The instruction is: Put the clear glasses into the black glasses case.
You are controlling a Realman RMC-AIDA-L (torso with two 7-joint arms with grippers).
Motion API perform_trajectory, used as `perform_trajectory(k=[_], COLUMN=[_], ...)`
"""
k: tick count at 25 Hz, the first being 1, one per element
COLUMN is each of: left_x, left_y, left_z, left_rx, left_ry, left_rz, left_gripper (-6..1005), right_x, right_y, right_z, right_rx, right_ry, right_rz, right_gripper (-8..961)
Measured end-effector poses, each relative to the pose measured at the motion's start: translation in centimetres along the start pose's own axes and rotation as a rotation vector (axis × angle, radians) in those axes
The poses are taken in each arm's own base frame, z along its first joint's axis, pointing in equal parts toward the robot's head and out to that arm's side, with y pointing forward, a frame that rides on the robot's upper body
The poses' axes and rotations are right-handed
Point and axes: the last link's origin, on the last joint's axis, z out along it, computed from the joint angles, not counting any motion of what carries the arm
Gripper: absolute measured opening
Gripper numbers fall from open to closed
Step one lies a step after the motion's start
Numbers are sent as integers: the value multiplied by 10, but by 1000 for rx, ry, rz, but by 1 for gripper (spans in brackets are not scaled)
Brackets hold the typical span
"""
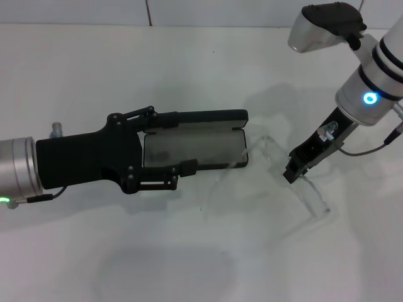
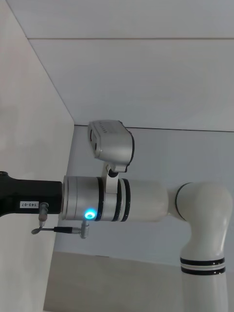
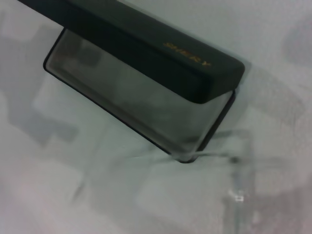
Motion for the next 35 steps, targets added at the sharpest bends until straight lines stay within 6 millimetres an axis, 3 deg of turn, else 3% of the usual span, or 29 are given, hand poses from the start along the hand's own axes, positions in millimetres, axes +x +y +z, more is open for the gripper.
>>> perform_trajectory(k=[12,22,30,35], left_x=[-1,4,24,43], left_y=[0,-2,-4,-4], left_z=[-3,-11,-11,0], left_rx=[13,47,52,-20], left_ry=[4,58,185,258], left_rz=[-7,-10,3,49], left_gripper=[781,768,758,751], right_x=[5,44,80,94], right_y=[-2,-15,-34,-43], right_z=[-4,-25,-38,-35], right_rx=[-9,-34,-237,-359], right_ry=[0,-90,-382,-531], right_rz=[2,-8,-24,-30], right_gripper=[101,96,96,96])
